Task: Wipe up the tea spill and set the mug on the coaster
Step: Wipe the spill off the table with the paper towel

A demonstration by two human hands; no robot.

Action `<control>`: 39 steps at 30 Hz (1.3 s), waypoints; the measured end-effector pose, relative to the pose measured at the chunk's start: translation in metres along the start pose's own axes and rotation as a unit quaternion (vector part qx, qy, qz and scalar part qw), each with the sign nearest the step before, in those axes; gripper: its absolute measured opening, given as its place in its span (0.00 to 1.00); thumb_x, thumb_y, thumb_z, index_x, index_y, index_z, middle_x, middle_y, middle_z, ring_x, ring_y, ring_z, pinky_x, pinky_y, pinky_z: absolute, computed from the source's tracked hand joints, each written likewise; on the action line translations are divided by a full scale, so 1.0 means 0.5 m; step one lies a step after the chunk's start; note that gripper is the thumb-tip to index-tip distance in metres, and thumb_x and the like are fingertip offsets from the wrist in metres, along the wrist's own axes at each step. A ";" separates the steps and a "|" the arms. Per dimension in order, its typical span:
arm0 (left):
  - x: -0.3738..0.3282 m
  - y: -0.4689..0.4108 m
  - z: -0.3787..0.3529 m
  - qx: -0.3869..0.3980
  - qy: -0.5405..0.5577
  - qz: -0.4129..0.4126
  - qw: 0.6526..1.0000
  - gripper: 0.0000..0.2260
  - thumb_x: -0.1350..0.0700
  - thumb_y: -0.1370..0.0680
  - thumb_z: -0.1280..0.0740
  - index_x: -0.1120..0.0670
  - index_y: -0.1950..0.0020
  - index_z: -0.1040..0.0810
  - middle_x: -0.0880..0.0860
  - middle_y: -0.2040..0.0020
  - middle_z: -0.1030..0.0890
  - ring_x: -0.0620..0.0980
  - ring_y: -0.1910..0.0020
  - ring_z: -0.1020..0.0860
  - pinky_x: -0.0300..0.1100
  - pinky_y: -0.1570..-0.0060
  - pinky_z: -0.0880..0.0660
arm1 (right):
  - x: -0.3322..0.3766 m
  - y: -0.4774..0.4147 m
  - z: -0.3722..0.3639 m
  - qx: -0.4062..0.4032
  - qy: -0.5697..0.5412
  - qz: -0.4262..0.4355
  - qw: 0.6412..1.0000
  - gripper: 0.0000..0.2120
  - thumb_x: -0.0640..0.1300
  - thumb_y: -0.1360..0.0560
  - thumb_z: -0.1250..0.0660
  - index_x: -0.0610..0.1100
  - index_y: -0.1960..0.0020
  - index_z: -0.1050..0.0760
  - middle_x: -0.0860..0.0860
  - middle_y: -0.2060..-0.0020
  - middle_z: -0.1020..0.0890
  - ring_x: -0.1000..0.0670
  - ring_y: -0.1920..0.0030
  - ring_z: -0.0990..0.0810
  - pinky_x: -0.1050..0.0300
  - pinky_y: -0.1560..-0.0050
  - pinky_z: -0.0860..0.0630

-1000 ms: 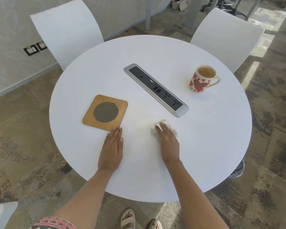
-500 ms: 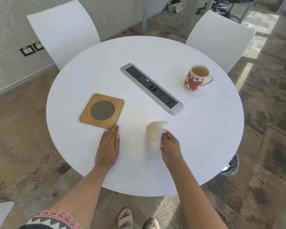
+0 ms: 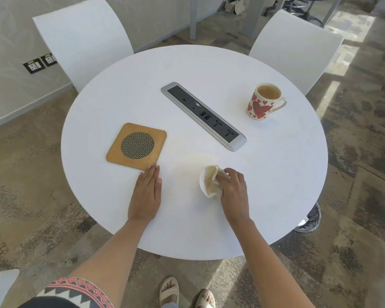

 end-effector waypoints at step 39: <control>0.002 -0.001 -0.007 0.006 -0.032 0.005 0.999 0.24 0.52 0.20 0.54 0.58 0.26 0.39 0.52 0.24 0.38 0.47 0.25 0.43 0.43 0.25 0.52 | 0.050 0.013 0.012 -0.056 0.009 0.026 0.998 0.20 0.22 0.39 0.31 0.37 0.50 0.20 0.46 0.56 0.15 0.42 0.61 0.23 0.55 0.70 0.24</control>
Point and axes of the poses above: each hand's wrist, its own y-axis away from the middle knuckle, its own z-axis out of the back of the hand, x = y × z, the point moved 7 cm from there along -y, towards the middle knuckle
